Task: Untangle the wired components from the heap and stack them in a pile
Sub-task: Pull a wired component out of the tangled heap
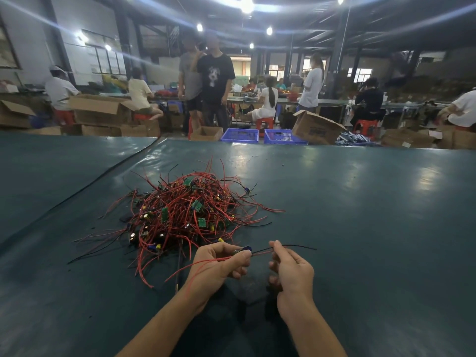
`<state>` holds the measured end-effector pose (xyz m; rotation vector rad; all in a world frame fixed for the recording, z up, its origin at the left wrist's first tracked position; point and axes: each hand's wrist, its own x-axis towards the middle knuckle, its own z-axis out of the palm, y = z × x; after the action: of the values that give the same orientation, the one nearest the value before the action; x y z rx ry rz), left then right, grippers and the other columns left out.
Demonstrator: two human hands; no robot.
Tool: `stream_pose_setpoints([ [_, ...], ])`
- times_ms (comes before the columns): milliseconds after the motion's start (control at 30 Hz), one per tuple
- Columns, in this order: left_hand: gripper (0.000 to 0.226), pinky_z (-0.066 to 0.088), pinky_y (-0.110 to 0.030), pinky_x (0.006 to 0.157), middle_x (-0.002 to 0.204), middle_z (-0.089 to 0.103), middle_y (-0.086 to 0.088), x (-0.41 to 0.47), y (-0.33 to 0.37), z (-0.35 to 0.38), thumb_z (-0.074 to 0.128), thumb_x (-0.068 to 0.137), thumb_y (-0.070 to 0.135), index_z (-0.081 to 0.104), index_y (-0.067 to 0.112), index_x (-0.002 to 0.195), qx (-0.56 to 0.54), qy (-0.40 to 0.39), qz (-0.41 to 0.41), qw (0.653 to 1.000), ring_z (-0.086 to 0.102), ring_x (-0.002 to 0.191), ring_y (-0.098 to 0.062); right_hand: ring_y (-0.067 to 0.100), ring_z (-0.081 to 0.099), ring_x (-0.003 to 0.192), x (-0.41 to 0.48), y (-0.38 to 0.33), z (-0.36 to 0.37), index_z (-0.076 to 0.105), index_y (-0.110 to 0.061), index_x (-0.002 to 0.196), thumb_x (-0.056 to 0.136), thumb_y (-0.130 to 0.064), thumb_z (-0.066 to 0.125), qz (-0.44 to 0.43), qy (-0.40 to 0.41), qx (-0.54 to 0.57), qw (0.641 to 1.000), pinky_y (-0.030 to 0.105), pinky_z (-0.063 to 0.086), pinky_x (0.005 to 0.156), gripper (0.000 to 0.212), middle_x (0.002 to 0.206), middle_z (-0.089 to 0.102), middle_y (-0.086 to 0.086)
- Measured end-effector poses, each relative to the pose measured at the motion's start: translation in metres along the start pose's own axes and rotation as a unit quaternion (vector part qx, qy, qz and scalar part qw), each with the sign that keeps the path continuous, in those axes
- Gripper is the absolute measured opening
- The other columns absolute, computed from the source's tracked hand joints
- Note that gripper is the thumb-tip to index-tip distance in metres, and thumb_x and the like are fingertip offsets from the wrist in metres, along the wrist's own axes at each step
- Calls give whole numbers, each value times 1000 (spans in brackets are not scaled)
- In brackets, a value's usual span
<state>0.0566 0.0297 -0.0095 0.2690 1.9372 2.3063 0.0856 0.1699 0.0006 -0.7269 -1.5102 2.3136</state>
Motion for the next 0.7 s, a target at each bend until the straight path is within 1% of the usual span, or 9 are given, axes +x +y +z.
stream_pose_setpoints([
  [67, 40, 51, -21, 52, 73, 71, -20, 0, 0, -1, 83, 60, 24, 68, -5, 84, 1, -6, 1, 1000, 65, 56, -19, 2, 58, 44, 4, -3, -5, 73, -9, 78, 90, -20, 69, -24, 12, -16, 1000, 19, 35, 37, 16, 53, 64, -9],
  [133, 40, 51, -21, 52, 73, 71, -20, 1, 0, 0, 83, 60, 24, 69, -5, 83, 1, -10, 2, 1000, 65, 56, -20, 1, 58, 46, 5, -4, -9, 72, -10, 78, 91, -22, 67, -71, 16, -52, 996, 20, 38, 39, 18, 56, 66, -9],
  [200, 37, 52, -21, 52, 73, 71, -21, 1, 0, -2, 84, 60, 25, 70, -2, 81, 1, -7, -3, 1000, 65, 56, -20, 1, 57, 47, 5, -3, -11, 74, -16, 85, 93, -22, 65, -129, 12, -94, 987, 21, 43, 41, 13, 59, 67, -13],
  [233, 36, 52, -21, 52, 73, 71, -21, 1, 0, -3, 84, 59, 26, 70, -1, 79, 1, -5, -6, 1000, 64, 55, -20, 1, 58, 49, 5, -3, -11, 74, -20, 91, 93, -21, 65, -145, 7, -104, 984, 22, 45, 42, 9, 62, 68, -15],
  [300, 39, 51, -21, 51, 73, 71, -21, 1, 0, -5, 86, 56, 29, 71, 1, 78, -2, -1, -10, 1000, 64, 55, -20, 3, 64, 54, 4, -2, -10, 72, -25, 97, 94, -16, 63, -132, -6, -76, 988, 22, 47, 41, 13, 72, 73, -14],
  [400, 42, 50, -20, 50, 72, 71, -20, 2, 1, -6, 87, 54, 30, 71, 1, 79, -16, -1, -16, 1000, 64, 54, -19, 8, 67, 56, 3, -2, -9, 71, -24, 100, 95, -12, 61, -86, -4, 7, 996, 22, 46, 40, 16, 80, 76, -2],
  [533, 32, 50, -21, 50, 72, 70, -20, 0, 3, -3, 87, 56, 30, 73, 7, 73, -14, -22, -15, 1000, 63, 54, -19, 9, 65, 49, 5, -4, -11, 68, -22, 102, 98, -15, 56, -65, 35, 62, 995, 20, 44, 38, 15, 76, 76, 4],
  [633, 29, 49, -20, 50, 71, 70, -20, -1, 3, -4, 92, 59, 22, 72, 6, 73, -15, -26, -18, 999, 63, 53, -19, 11, 61, 43, 7, -5, -14, 63, -23, 105, 101, -13, 48, -84, 41, 69, 993, 20, 44, 37, 18, 73, 75, 8],
  [700, 21, 49, -20, 49, 70, 69, -20, -2, 4, -4, 87, 63, 20, 73, 8, 71, -18, -25, -20, 999, 62, 52, -19, 12, 61, 43, 7, -5, -14, 61, -23, 106, 102, -13, 45, -97, 34, 61, 993, 21, 44, 37, 19, 73, 75, 9],
])
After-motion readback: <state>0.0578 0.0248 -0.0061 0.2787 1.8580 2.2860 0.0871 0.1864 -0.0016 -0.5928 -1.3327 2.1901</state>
